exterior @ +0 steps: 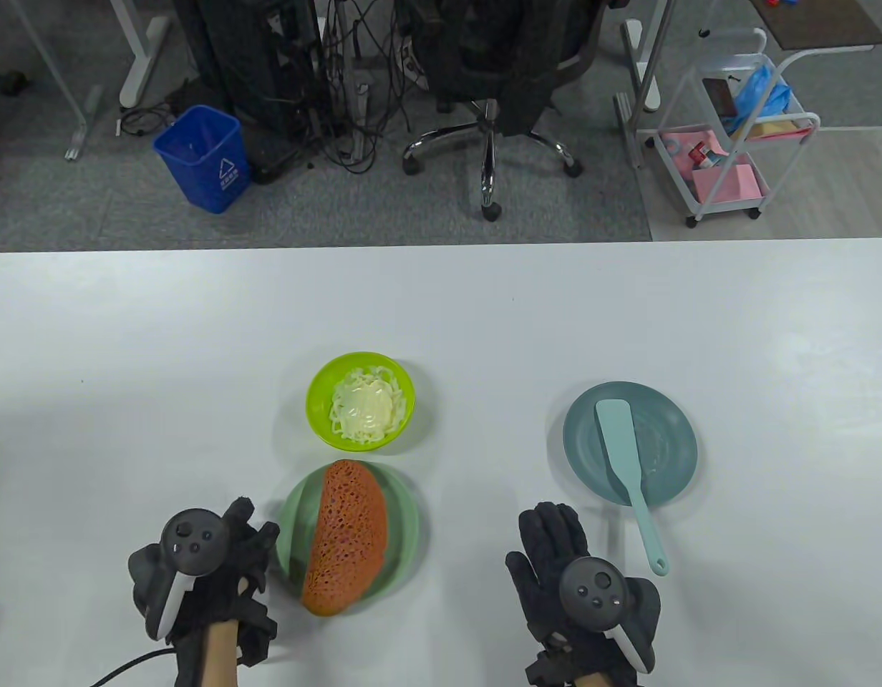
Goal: Dip dessert spatula into salad dressing and spread onto bread slice
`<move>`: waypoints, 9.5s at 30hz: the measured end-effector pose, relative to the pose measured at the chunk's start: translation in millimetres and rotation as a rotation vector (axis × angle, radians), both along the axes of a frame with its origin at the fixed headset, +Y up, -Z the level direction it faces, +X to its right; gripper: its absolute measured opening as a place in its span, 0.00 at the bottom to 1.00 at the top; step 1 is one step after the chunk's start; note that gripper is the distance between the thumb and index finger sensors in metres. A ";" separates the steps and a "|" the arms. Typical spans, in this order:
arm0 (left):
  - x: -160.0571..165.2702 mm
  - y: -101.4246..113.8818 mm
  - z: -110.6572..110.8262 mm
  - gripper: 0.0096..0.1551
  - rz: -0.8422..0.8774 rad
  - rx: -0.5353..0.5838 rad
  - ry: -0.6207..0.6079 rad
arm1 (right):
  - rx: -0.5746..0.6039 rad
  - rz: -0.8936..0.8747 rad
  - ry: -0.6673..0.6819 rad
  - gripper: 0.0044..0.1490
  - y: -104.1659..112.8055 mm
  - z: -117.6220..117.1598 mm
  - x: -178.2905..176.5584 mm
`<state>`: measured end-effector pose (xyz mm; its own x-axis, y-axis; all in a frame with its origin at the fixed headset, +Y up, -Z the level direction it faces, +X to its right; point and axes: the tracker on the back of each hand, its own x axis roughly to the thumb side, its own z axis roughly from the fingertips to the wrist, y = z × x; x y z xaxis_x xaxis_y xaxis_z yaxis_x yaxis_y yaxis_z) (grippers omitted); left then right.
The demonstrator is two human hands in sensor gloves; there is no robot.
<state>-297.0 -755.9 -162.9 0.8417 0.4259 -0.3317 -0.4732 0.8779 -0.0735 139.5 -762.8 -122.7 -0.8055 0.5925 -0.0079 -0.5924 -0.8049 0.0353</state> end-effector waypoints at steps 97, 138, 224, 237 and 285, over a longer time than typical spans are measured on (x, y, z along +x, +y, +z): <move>146.6 0.6 39.4 0.42 -0.134 0.291 -0.476 | -0.001 0.240 -0.152 0.38 68.5 -32.1 89.9; 147.9 -1.7 33.4 0.43 -0.207 0.226 -0.444 | -0.096 0.325 0.225 0.45 -0.6 -46.2 132.1; 174.6 -20.3 24.0 0.37 0.102 0.083 -0.380 | 0.174 -0.865 0.295 0.29 104.6 -143.0 3.4; 175.4 -20.8 22.0 0.37 0.099 0.073 -0.359 | -0.007 -0.677 0.238 0.29 87.5 -184.6 -70.4; 178.4 -21.7 18.5 0.35 0.089 0.068 -0.352 | -0.027 -0.706 0.162 0.28 87.9 -188.4 -62.0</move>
